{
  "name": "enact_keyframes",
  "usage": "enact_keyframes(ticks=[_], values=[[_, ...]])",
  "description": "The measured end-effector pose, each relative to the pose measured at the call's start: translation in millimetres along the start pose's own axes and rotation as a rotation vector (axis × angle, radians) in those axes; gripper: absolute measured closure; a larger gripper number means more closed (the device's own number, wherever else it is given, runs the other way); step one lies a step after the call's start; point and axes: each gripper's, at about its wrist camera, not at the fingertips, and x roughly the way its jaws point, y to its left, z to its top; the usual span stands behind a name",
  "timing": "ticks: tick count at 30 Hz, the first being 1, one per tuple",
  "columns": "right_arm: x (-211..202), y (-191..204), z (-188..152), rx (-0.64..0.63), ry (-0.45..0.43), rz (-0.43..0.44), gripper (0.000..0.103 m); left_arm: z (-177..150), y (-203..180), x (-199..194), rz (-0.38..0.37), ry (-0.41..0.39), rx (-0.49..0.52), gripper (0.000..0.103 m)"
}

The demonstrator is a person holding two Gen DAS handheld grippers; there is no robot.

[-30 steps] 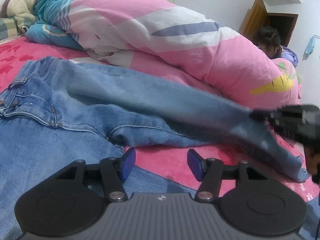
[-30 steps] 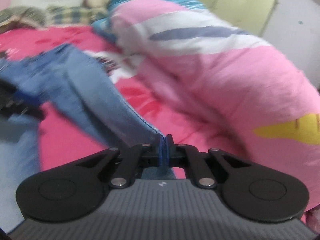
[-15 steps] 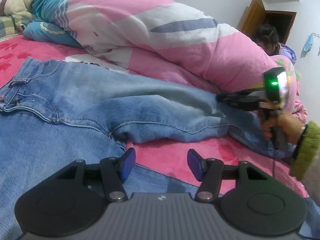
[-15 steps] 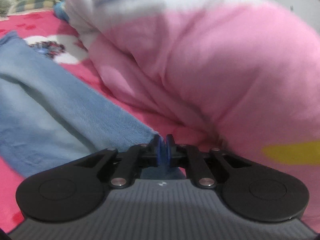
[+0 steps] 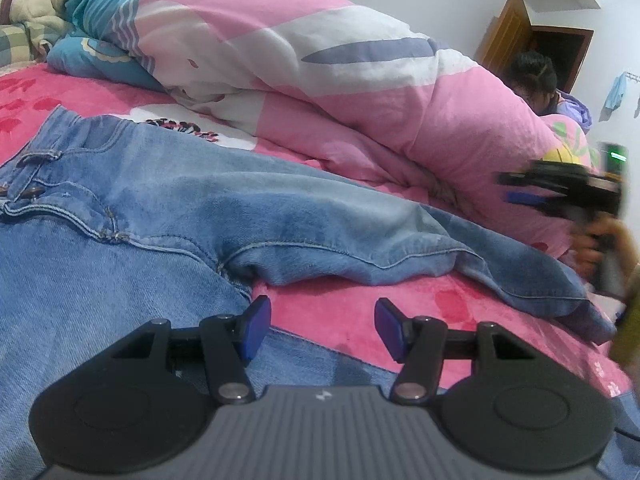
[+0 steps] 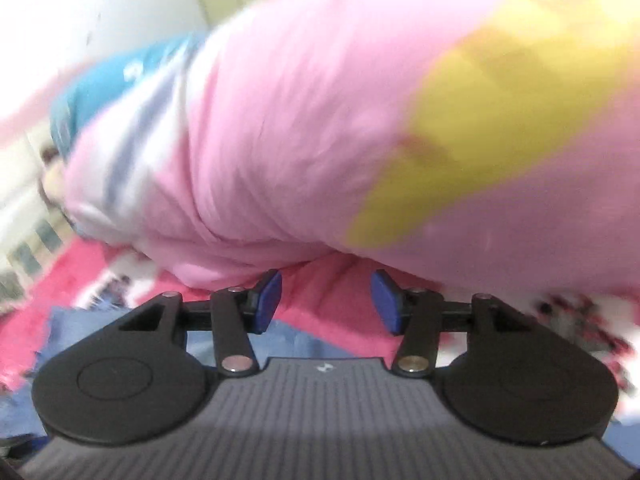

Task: Fold clothes

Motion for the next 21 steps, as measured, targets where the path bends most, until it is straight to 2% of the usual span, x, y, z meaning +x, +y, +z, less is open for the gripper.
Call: enact_keyframes(ticks=[4, 8, 11, 16, 19, 21], values=[[-100.6, -54.4, -14.2, 0.142, -0.08, -0.087, 0.043, 0.1, 1.3, 0.0, -0.003, 0.0, -0.004, 0.044], [-168.9, -124.1, -44.0, 0.359, -0.062, -0.231, 0.042, -1.0, -1.0, -1.5, -0.001, -0.004, -0.009, 0.044], [-181.4, -165.6, -78.7, 0.552, -0.002, -0.253, 0.042, -1.0, -1.0, -1.3, -0.001, -0.011, -0.013, 0.043], [-171.2, -211.9, -136.6, 0.919, 0.015, -0.086, 0.042, -1.6, -2.1, 0.8, 0.005, -0.021, -0.017, 0.043], [-158.3, -218.5, -153.4, 1.047, 0.009, -0.052, 0.042, -1.2, -0.5, 1.7, -0.001, -0.023, -0.022, 0.043], [-144.9, -222.8, -151.7, 1.083, -0.005, -0.045, 0.042, 1.5, 2.5, 2.0, -0.016, -0.018, -0.031, 0.043]])
